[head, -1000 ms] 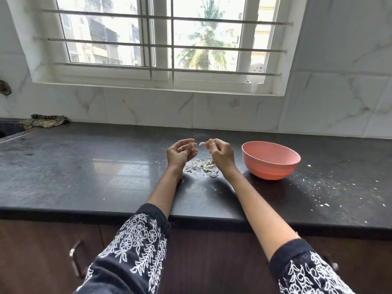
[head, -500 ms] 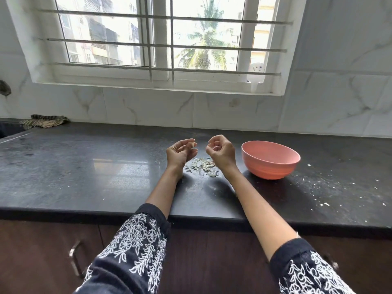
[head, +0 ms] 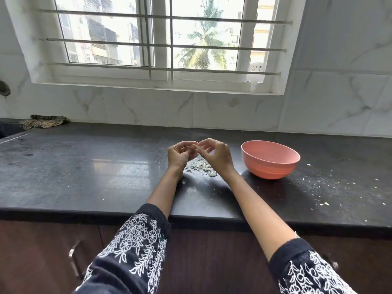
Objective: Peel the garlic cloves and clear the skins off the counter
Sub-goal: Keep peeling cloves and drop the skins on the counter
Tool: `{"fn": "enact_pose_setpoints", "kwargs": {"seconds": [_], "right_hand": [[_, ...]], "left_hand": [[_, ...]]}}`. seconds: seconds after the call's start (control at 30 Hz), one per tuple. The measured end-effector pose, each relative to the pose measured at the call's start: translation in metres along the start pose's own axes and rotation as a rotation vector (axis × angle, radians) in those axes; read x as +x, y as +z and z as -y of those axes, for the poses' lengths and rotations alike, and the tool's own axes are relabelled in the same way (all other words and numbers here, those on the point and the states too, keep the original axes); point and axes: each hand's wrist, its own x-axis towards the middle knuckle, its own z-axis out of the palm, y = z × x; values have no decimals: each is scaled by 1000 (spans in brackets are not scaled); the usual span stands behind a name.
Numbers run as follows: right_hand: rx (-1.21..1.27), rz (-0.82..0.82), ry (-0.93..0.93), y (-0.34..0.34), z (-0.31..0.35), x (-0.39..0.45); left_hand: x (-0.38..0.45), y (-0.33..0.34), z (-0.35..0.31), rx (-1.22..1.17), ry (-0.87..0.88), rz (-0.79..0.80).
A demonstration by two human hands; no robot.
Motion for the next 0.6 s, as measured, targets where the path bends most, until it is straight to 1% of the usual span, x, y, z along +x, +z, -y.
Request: {"fn": "enact_pose_setpoints", "kwargs": {"seconds": [0.1, 0.3, 0.43, 0.6], "right_hand": [[-14, -14, -14, 0, -2, 1], [-52, -20, 42, -1, -6, 1], [-36, -18, 64, -2, -5, 1], [-42, 23, 108, -2, -6, 2]], "left_hand": [[0, 0, 2, 49, 31, 19], [1, -1, 3, 87, 66, 70], [0, -1, 3, 89, 77, 69], [1, -2, 4, 98, 80, 61]]}}
